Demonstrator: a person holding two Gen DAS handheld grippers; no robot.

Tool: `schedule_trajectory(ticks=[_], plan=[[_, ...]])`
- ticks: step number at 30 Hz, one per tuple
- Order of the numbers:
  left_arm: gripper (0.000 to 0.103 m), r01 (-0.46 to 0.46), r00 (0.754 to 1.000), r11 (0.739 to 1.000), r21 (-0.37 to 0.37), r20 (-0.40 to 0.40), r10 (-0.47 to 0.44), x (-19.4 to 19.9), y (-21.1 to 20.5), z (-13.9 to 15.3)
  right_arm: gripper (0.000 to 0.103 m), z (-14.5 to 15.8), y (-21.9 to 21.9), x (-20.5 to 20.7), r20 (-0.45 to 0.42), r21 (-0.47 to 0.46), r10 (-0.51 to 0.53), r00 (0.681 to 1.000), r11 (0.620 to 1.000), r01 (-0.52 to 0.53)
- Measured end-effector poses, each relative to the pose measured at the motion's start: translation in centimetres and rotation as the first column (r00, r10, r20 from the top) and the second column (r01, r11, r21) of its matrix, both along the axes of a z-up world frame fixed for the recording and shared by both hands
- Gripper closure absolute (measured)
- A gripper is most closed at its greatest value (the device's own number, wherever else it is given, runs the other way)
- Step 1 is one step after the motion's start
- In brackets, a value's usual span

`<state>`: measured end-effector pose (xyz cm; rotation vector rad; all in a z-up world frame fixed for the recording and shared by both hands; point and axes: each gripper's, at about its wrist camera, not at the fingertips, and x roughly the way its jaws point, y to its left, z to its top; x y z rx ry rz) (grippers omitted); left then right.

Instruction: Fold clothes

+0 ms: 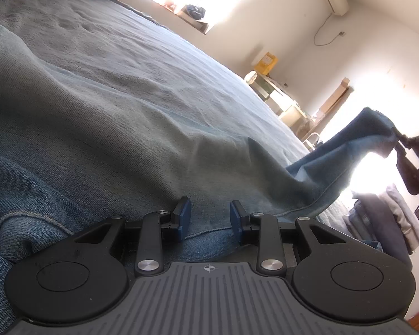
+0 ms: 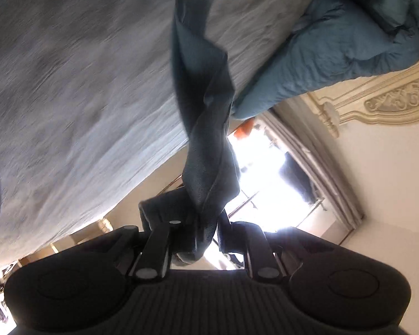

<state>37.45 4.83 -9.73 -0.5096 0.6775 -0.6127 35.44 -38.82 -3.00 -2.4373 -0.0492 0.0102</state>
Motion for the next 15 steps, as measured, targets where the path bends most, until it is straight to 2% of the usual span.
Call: schedule_trajectory(ticks=[4, 6, 7, 11, 14, 15], plan=[[0.072, 0.000, 1.000, 1.000, -0.001, -0.001, 0.000, 0.0, -0.1, 0.0, 0.089, -2.8, -5.6, -1.7, -0.111, -0.065, -0.153, 0.982, 0.987, 0.146], [0.072, 0.001, 1.000, 1.000, -0.002, -0.001, -0.001, 0.0, -0.1, 0.0, 0.089, -3.9, -7.3, -2.1, -0.113, -0.056, -0.206, 0.972, 0.978, 0.201], [0.072, 0.001, 1.000, 1.000, -0.002, -0.001, -0.001, 0.0, -0.1, 0.0, 0.087, -4.0, -7.9, -2.2, -0.101, -0.035, -0.240, 0.965, 0.971, 0.238], [0.071, 0.004, 1.000, 1.000, -0.003, 0.000, -0.004, -0.2, -0.1, 0.0, 0.065, -2.2, -9.0, -2.9, -0.035, 0.077, -0.317, 0.948, 0.945, 0.319], [0.070, 0.007, 1.000, 1.000, -0.003, 0.001, -0.007, -0.3, -0.1, 0.1, 0.059, 0.2, -6.5, -2.7, 0.014, 0.193, -0.325, 0.946, 0.929, 0.316], [0.070, 0.007, 1.000, 1.000, -0.002, 0.001, -0.007, -0.3, -0.1, 0.1, 0.059, 1.3, -4.7, -2.4, 0.025, 0.272, -0.323, 0.946, 0.913, 0.304]])
